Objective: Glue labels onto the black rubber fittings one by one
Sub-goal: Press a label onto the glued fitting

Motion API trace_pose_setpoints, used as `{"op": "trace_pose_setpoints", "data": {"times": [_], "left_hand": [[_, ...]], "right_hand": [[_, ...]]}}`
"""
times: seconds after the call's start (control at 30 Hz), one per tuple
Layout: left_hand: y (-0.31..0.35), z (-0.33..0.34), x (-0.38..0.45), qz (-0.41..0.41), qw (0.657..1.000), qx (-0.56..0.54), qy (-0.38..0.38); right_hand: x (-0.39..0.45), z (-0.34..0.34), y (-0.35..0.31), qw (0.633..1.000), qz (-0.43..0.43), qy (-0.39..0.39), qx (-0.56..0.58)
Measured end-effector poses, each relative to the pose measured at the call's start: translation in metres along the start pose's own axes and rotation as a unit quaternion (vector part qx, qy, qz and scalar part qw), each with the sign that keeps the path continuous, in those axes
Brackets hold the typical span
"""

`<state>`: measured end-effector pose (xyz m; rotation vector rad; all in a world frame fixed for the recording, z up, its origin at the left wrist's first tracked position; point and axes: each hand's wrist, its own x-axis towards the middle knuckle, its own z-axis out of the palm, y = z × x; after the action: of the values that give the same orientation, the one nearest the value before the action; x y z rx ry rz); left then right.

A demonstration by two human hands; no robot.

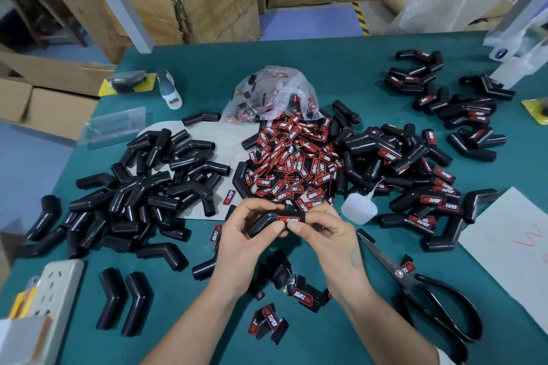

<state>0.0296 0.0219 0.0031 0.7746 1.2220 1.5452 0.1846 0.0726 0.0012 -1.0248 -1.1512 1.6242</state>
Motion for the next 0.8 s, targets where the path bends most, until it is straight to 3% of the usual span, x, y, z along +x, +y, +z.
{"op": "trace_pose_setpoints", "data": {"times": [0.4,0.63,0.8], "left_hand": [[0.0014,0.0022,-0.0011,-0.008,1.0,0.001,-0.002],[0.007,0.0047,-0.0024,0.021,0.999,0.043,0.002],[0.005,0.0059,-0.0048,0.037,0.997,0.065,-0.005]], "right_hand": [[-0.0015,-0.0003,0.0017,1.0,0.001,0.007,-0.002],[-0.0035,0.0026,-0.0029,0.999,0.014,-0.03,0.011],[-0.0048,0.0038,-0.0018,0.999,0.028,-0.011,0.017]]}}
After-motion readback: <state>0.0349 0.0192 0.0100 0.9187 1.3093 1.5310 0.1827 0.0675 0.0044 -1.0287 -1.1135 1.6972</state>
